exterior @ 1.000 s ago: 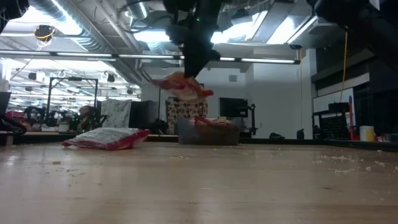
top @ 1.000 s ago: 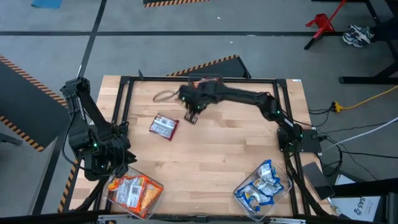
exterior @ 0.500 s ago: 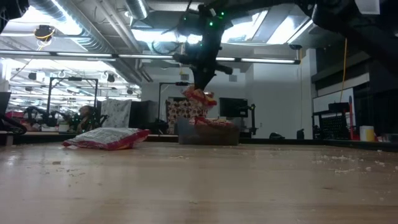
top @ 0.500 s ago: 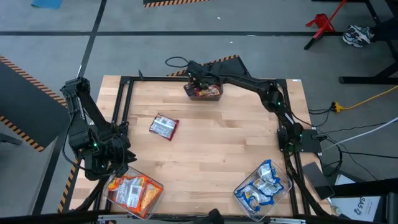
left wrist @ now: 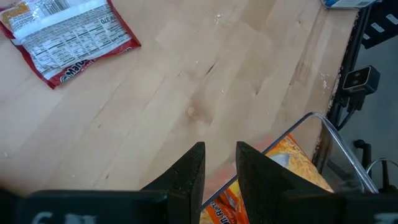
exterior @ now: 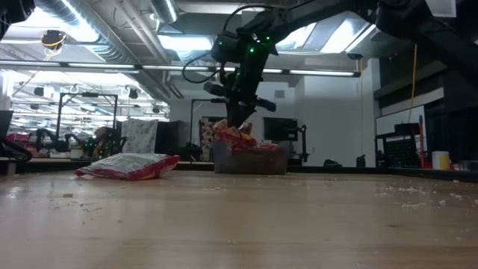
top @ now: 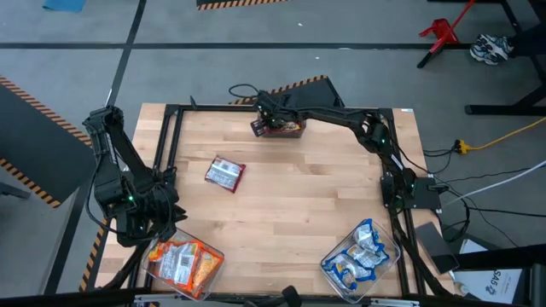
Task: Sort Maruchan noodles
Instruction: Put the red noodle pack into the black bin
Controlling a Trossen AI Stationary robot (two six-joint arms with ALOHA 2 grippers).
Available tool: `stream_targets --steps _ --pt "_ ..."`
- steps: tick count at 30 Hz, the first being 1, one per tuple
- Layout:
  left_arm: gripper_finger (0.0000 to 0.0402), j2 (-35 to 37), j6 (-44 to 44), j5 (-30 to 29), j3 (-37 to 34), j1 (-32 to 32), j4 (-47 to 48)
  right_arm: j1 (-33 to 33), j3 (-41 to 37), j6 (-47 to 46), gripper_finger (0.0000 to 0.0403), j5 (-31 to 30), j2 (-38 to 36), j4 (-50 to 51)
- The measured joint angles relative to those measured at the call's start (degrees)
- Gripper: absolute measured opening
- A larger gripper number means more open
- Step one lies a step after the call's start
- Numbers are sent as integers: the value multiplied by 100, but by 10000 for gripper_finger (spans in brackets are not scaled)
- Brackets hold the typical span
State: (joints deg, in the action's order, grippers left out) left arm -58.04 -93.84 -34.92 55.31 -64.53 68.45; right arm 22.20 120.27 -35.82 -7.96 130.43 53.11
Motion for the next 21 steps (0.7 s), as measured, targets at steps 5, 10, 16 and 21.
stream_targets --steps 5,10,16,21 --pt "84 0 -2 -9 0 2 6 13 -94 8 86 -36 2 -112" --pt "84 0 -11 -11 0 2 4 147 -94 35 144 -46 2 -188" --pt "84 0 -13 -13 0 0 5 227 113 -28 171 -4 0 -274" --pt "84 0 -9 -17 0 0 11 216 286 18 172 -260 -2 -434"
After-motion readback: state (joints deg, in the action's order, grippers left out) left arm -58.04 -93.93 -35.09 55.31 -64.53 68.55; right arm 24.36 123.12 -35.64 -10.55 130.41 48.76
